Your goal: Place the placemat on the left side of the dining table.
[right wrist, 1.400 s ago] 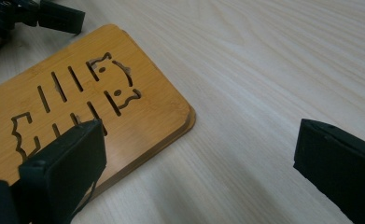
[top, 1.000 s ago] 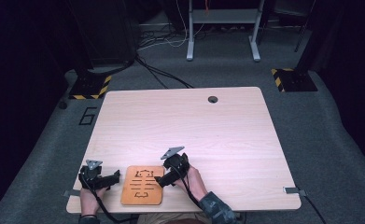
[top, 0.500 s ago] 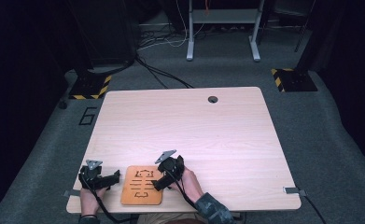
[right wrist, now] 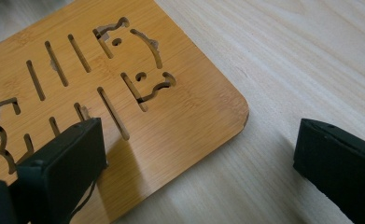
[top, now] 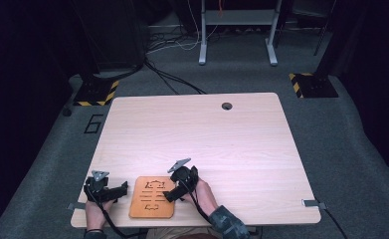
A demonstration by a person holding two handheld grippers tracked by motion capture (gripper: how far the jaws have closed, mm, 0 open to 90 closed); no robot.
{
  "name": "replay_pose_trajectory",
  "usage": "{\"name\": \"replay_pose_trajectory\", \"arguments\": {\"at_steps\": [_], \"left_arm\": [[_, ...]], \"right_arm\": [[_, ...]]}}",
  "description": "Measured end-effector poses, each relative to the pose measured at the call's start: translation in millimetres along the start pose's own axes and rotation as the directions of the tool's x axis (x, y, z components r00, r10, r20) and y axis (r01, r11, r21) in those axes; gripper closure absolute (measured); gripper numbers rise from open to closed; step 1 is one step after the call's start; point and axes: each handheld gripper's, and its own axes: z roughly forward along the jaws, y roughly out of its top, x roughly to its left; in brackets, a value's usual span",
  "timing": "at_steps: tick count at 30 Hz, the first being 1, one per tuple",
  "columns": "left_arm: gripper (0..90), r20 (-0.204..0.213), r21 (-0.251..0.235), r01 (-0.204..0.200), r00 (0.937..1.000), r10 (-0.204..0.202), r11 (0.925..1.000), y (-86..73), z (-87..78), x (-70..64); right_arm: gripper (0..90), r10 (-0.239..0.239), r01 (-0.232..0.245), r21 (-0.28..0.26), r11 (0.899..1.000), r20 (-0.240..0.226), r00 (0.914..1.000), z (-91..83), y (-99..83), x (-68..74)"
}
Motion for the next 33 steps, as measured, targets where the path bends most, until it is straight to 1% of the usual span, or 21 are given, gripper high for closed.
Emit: {"name": "replay_pose_trajectory", "arguments": {"at_steps": [2, 3, 9, 12, 16, 17, 18, 20, 28, 30, 33], "left_arm": [[1.0, 0.0, -0.001, 0.0, 1.0, 0.0, 1.0, -0.1, 0.0, 0.0], [1.0, 0.0, -0.001, 0.0, 1.0, 0.0, 1.0, -0.1, 0.0, 0.0], [1.0, 0.0, -0.001, 0.001, 1.0, -0.001, 1.0, -0.1, 0.1, -0.1], [1.0, 0.0, -0.003, 0.0, 1.0, 0.0, 1.0, -0.1, 0.1, 0.0], [1.0, 0.0, -0.002, 0.001, 1.0, -0.001, 1.0, -0.1, 0.1, 0.0], [1.0, 0.0, -0.002, -0.001, 1.0, 0.001, 1.0, 0.0, 0.1, 0.1], [1.0, 0.0, 0.0, 0.001, 1.0, -0.001, 1.0, 0.0, 0.0, 0.0], [1.0, 0.0, 0.001, 0.0, 1.0, 0.0, 1.0, 0.0, -0.1, 0.0], [1.0, 0.0, -0.001, 0.001, 1.0, -0.001, 1.0, -0.1, 0.1, 0.0], [1.0, -0.001, -0.003, 0.001, 1.0, -0.001, 1.0, -0.1, 0.1, 0.0], [1.0, -0.001, -0.003, 0.0, 1.0, 0.0, 1.0, -0.1, 0.1, 0.0]], "right_arm": [[1.3, -0.014, 0.014, 0.0, 1.0, 0.0, 0.9999, -0.6, -0.7, -2.1], [1.0, 0.014, -0.014, 0.005, 1.0, -0.001, 0.9999, -1.2, -0.8, -1.1], [0.8, -0.002, 0.002, 0.014, 1.0, -0.004, 1.0, -3.5, -2.3, -5.7], [0.8, 0.011, -0.011, 0.014, 1.0, 0.0, 0.9999, -4.3, -3.0, -5.7], [0.8, 0.002, -0.002, -0.001, 1.0, -0.006, 1.0, -5.8, -6.4, -7.9], [0.9, 0.006, -0.006, -0.008, 1.0, -0.005, 1.0, -6.7, -7.8, -8.8], [0.9, 0.009, -0.009, -0.012, 1.0, -0.006, 0.9999, -7.9, -9.5, -10.2], [0.9, -0.001, 0.001, -0.022, 1.0, -0.007, 1.0, -10.4, -13.1, -14.0], [0.9, 0.009, -0.009, -0.029, 1.0, 0.0, 1.0, -17.2, -20.8, -19.9], [0.9, 0.013, -0.013, -0.053, 0.999, -0.002, 0.9999, -18.6, -25.2, -21.1], [0.8, 0.018, -0.018, -0.063, 0.998, 0.004, 0.9998, -21.0, -28.9, -23.4]]}}
